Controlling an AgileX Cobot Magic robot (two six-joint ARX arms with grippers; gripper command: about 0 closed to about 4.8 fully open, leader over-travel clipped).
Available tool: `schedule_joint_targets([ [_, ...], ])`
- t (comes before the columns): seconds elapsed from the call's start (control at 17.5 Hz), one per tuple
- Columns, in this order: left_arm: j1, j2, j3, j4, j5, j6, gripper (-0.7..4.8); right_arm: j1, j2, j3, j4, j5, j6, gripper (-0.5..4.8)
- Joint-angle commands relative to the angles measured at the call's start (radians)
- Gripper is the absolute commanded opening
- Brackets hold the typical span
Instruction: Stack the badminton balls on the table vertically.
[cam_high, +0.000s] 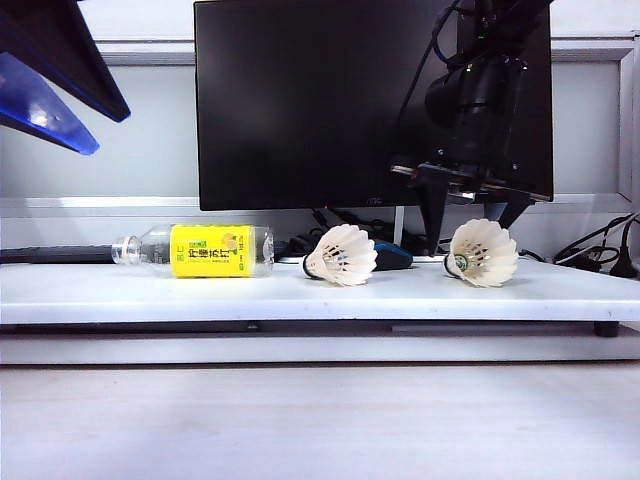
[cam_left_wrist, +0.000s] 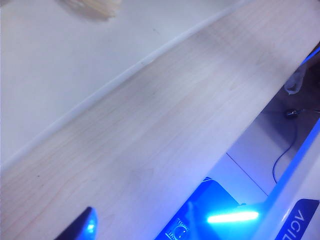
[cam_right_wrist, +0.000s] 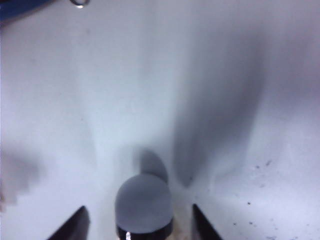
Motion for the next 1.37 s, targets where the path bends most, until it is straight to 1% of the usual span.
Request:
schedule_joint_targets([
  [0.06,0.000,0.000,0.006,0.005,0.000,0.003,2.47,0.003,-0.006,0.005,0.003,0.002,-0.004,2.52],
  [0.57,0.000,0.000,0.006,0.014,0.000,0.003,2.47,0.004,-0.006,0.004,0.022,0.002,-0.003,2.51],
  [0.97,0.000,0.000,0.006,0.019,0.000,0.004,2.47,0.004,0.025,0.004,0.004,0.002,-0.003,2.50],
  [1.03,0.000,0.000,0.006,0.019,0.000,0.004,2.47,0.004,0.031,0.004,0.002,0.002,-0.003,2.26],
  [1.14,0.000,0.000,0.006,0.019,0.000,0.004,2.47,0.004,0.031,0.004,0.004,0.002,-0.006,1.55],
  [1.2,0.000,0.000,0.006,0.019,-0.001,0.004,2.47,0.004,0.031,0.004,0.006,0.002,-0.011,1.44],
  [1.37,0.000,0.000,0.006,0.020,-0.001,0.005,2.47,0.004,0.031,0.005,0.008,0.002,-0.024,1.43],
])
